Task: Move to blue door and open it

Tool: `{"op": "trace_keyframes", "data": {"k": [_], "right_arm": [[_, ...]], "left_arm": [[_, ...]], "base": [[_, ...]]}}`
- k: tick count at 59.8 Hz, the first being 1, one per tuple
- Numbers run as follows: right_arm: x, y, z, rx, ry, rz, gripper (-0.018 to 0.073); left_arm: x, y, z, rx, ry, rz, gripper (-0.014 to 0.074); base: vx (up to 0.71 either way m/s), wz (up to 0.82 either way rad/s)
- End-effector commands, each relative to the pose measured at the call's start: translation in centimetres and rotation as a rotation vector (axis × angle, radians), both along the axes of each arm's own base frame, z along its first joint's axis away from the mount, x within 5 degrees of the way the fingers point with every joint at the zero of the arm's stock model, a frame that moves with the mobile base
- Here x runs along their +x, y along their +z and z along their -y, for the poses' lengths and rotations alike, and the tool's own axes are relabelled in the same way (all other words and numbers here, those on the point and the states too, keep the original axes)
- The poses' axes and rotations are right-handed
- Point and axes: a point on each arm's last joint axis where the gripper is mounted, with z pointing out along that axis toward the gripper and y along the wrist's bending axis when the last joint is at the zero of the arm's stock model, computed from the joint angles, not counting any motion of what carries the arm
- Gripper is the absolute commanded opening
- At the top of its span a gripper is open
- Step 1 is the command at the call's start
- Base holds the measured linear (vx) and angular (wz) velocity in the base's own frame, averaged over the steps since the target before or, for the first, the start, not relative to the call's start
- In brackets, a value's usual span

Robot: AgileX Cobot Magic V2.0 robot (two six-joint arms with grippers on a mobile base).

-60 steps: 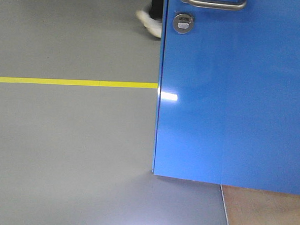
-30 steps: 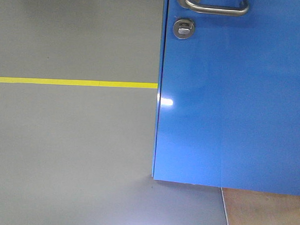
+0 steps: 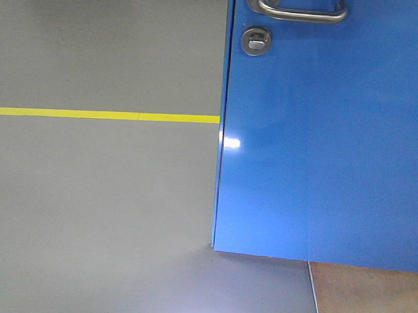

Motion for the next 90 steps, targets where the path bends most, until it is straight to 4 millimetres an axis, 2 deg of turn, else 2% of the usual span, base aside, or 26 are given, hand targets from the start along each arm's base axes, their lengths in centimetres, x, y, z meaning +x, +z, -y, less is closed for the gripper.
{"op": "trace_keyframes", "data": {"k": [1, 7, 11, 12, 22, 28, 33, 40, 49, 90], "right_arm": [[-3.9, 0.0, 0.4, -0.018, -0.010, 0.116, -0.0008], [-7.9, -2.6, 0.7, -0.030, -0.010, 0.105, -0.0008], [-10.9, -5.4, 0.9, -0.033, -0.010, 0.087, -0.0008], [-11.5, -5.4, 0.9, -0.032, -0.011, 0.101, -0.0008], [-18.5, -11.1, 1.4, -0.033, -0.012, 0.144, -0.0008], [-21.5, -14.5, 1.6, -0.049, -0.012, 0.200, -0.0008], [-23.1, -16.8, 1.7, -0.039, -0.013, 0.238, -0.0008], [-23.9, -19.7, 1.7, -0.024, -0.012, 0.255, -0.0008], [-23.5, -22.5, 1.7, -0.006, -0.011, 0.223, -0.0008], [-23.4, -22.6, 1.7, 0.006, -0.009, 0.197, -0.0008]], "left_arm": [[0.0, 0.6, 0.0, -0.005, -0.007, 0.092, 0.0070], [0.0, 0.6, 0.0, -0.005, -0.007, 0.092, 0.0070], [0.0, 0.6, 0.0, -0.005, -0.007, 0.092, 0.0070], [0.0, 0.6, 0.0, -0.005, -0.007, 0.092, 0.0070], [0.0, 0.6, 0.0, -0.005, -0.007, 0.092, 0.0070], [0.0, 0.6, 0.0, -0.005, -0.007, 0.092, 0.0070], [0.0, 0.6, 0.0, -0.005, -0.007, 0.092, 0.0070], [0.0, 0.6, 0.0, -0.005, -0.007, 0.092, 0.0070], [0.0, 0.6, 0.0, -0.005, -0.007, 0.092, 0.0070], [0.0, 0.6, 0.0, -0.005, -0.007, 0.092, 0.0070]], "base": [[0.00, 0.00], [0.00, 0.00], [0.00, 0.00], [0.00, 0.00], [0.00, 0.00], [0.00, 0.00], [0.00, 0.00], [0.00, 0.00], [0.00, 0.00], [0.00, 0.00]]}}
